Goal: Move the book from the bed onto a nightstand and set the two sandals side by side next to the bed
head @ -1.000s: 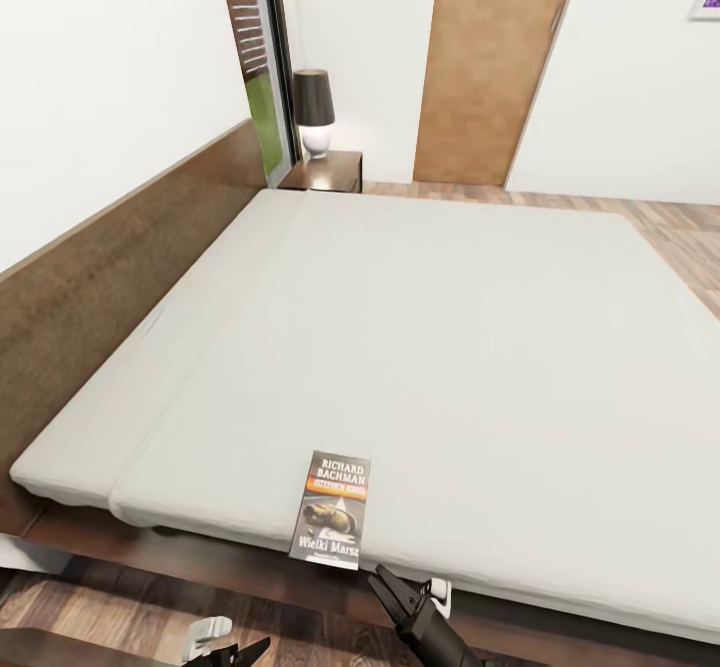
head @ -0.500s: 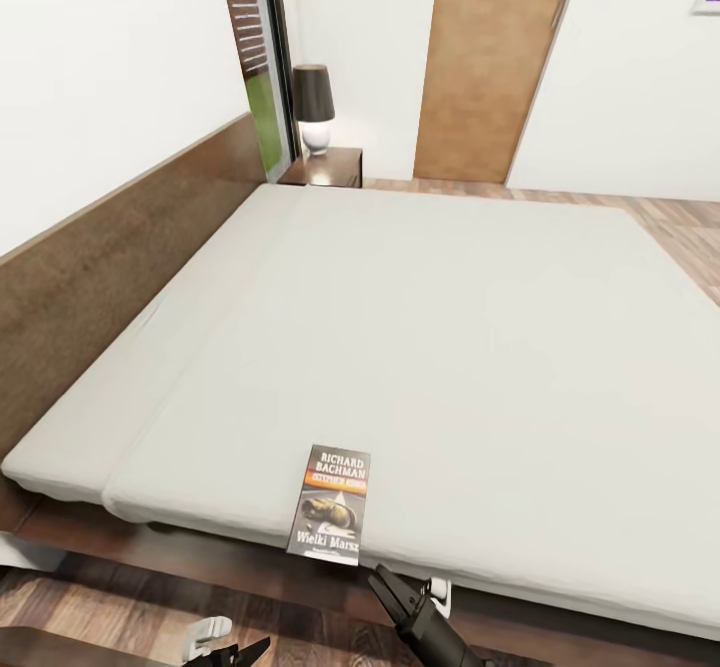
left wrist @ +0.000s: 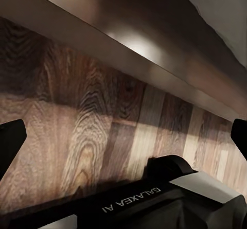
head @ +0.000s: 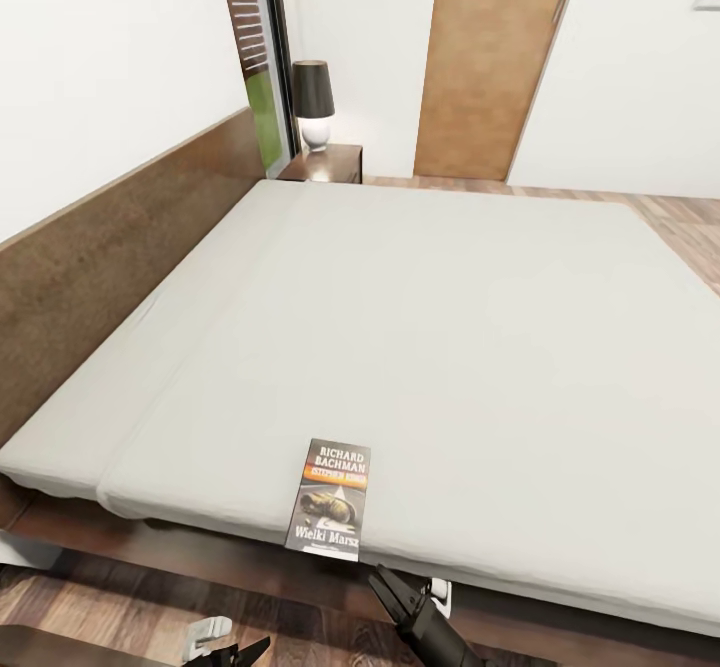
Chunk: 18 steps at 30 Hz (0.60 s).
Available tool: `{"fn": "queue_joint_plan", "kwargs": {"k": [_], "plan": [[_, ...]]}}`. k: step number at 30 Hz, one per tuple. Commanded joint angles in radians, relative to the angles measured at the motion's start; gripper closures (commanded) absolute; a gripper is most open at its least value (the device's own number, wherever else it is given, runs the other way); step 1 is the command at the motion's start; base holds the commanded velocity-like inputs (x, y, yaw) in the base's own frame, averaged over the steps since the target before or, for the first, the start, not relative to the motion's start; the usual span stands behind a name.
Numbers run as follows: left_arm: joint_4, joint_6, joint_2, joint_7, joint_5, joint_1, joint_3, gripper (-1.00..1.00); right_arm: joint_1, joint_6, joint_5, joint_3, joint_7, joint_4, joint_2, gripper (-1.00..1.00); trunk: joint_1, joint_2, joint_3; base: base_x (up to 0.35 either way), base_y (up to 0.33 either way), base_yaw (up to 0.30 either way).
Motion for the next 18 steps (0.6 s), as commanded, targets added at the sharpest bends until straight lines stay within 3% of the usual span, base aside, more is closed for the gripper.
{"fn": "queue_joint_plan", "kwargs": {"k": [1,18], "plan": [[0.001,-0.009,0.000,-0.001,0.004,-0.001,-0.008,-1.00,0.000,0.011,-0.009,0.005,0.002,0.000,0.000,-1.00,0.000,0.000,-0.001,0.000,0.000,0.000],[0.001,-0.009,0.000,-0.001,0.004,-0.001,-0.008,-1.00,0.000,0.011,-0.009,0.005,0.002,0.000,0.000,-1.00,0.015,-0.028,-0.013,0.000,0.000,0.000]]}}
